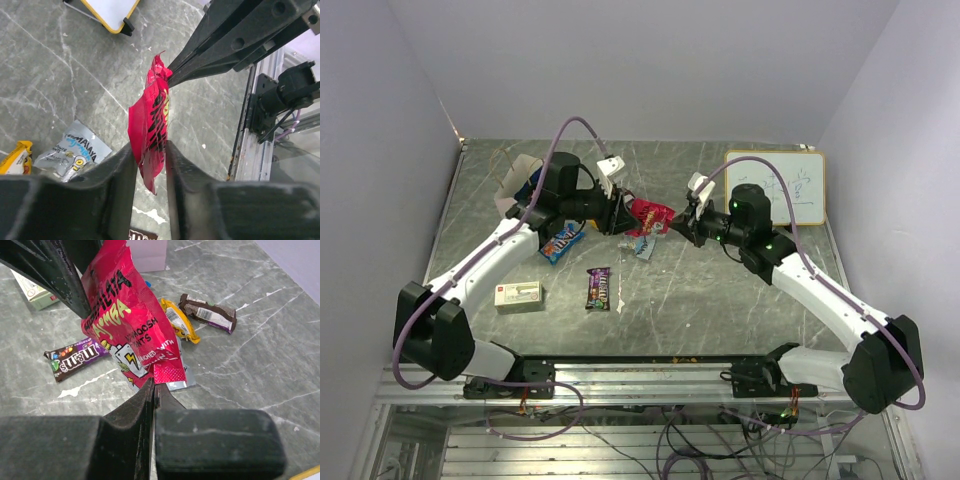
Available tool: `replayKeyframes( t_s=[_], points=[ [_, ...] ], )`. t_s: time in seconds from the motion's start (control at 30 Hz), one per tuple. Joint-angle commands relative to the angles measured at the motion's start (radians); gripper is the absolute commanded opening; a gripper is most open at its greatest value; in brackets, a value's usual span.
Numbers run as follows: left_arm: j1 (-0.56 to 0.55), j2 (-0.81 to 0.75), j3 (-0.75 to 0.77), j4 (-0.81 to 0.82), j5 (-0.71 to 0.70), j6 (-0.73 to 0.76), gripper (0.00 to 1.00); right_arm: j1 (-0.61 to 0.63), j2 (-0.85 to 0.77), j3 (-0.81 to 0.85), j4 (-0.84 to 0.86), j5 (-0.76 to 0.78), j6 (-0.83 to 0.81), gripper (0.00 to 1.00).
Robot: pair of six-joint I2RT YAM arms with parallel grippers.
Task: Place the snacks into the paper bag
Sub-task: Place the snack in the paper bag.
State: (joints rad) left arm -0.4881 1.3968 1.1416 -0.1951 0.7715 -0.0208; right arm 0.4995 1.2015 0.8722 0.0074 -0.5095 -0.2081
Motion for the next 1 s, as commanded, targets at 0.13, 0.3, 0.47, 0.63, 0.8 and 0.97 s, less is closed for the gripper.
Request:
replayKeyframes(
  t_s=[0.13, 0.3, 0.47, 0.63, 0.8, 0.97],
  points=[
    [-0.009, -0.030, -0.003, 0.056, 0.058, 0.001, 0.08, -0.001, -0.026, -0.030, 0.059, -0.036, 0.015, 0.00],
    [-0.009, -0.083, 0.008, -0.041, 0.002, 0.113, 0.07, -0.052, -0.033, -0.055, 0.050, -0.122, -0.028, 0.24],
    [-0.002, -0.170, 0.043, -0.198, -0.105, 0.305, 0.07, -0.110, -0.045, -0.071, 0.022, -0.182, -0.075, 0.56],
    [0.083, -0.283, 0.076, -0.281, -0.205, 0.389, 0.07, -0.157, -0.048, -0.088, 0.016, -0.191, -0.097, 0.58],
    [0.204, -0.384, 0.150, -0.355, -0.313, 0.435, 0.07, -0.176, -0.037, -0.085, 0.008, -0.196, -0.100, 0.58],
    [0.307, -0.445, 0.236, -0.411, -0.468, 0.453, 0.07, -0.198, -0.028, -0.090, 0.005, -0.212, -0.096, 0.58]
  ],
)
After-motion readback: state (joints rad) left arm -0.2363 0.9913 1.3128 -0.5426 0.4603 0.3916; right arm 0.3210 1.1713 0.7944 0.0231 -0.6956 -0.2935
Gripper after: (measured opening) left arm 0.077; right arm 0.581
